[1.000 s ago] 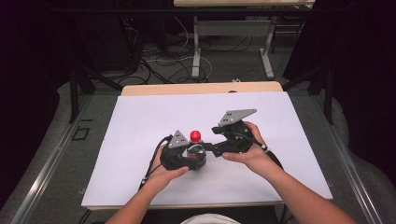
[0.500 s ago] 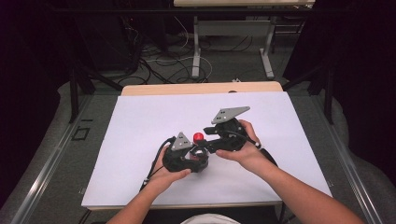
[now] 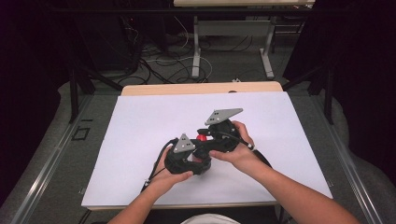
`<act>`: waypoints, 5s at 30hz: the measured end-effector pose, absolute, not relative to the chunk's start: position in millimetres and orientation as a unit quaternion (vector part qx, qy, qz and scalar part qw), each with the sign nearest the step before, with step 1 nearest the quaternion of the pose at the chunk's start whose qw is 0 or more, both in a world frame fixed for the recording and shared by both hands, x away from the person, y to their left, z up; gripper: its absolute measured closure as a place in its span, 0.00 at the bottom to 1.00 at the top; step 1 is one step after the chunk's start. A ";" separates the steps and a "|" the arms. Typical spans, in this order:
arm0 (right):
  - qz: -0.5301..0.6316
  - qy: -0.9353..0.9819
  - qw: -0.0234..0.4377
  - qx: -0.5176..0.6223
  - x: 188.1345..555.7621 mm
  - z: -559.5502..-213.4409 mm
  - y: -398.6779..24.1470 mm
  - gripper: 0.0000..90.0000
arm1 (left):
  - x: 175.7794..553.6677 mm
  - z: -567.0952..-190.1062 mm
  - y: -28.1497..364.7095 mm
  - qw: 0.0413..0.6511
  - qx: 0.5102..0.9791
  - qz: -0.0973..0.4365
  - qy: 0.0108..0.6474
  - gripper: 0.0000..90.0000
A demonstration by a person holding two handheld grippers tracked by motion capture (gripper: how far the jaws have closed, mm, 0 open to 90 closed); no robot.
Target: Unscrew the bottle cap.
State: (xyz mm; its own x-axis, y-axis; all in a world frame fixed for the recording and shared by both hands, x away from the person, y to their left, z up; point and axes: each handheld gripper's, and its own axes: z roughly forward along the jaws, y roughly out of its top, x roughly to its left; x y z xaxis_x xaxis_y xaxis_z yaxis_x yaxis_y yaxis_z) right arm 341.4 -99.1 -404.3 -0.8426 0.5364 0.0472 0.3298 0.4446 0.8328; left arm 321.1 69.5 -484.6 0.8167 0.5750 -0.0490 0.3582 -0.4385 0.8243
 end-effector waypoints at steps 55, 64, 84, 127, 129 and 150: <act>0.470 0.860 0.093 0.177 345.9 -385.8 -110.6 0.49 | 322.6 -475.8 77.4 0.460 0.839 0.104 0.272 0.33; 0.463 0.852 0.101 0.224 343.4 -392.6 -108.8 0.64 | 322.7 -477.1 76.8 0.459 0.837 0.105 0.277 0.33; 0.450 0.889 0.010 0.079 372.9 -387.7 -117.6 0.61 | 320.6 -477.0 74.8 0.461 0.841 0.096 0.268 0.33; 0.465 0.883 0.026 0.061 377.2 -387.2 -110.5 0.55 | 321.5 -476.7 75.9 0.459 0.839 0.104 0.273 0.33; 0.472 0.877 0.035 0.079 371.2 -386.5 -109.8 0.52 | 322.6 -476.9 77.1 0.461 0.836 0.109 0.278 0.33; 0.473 0.865 0.113 0.123 348.3 -393.4 -97.5 0.62 | 320.4 -475.6 75.1 0.455 0.839 0.112 0.277 0.33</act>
State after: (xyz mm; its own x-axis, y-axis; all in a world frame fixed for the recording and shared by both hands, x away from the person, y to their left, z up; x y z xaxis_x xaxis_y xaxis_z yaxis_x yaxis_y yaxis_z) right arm 348.3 -97.5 -393.4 -0.9445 0.3189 -0.0794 0.1050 0.5219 0.8465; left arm 320.4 75.1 -475.6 0.8212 0.5671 -0.0637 0.3630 -0.4329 0.8251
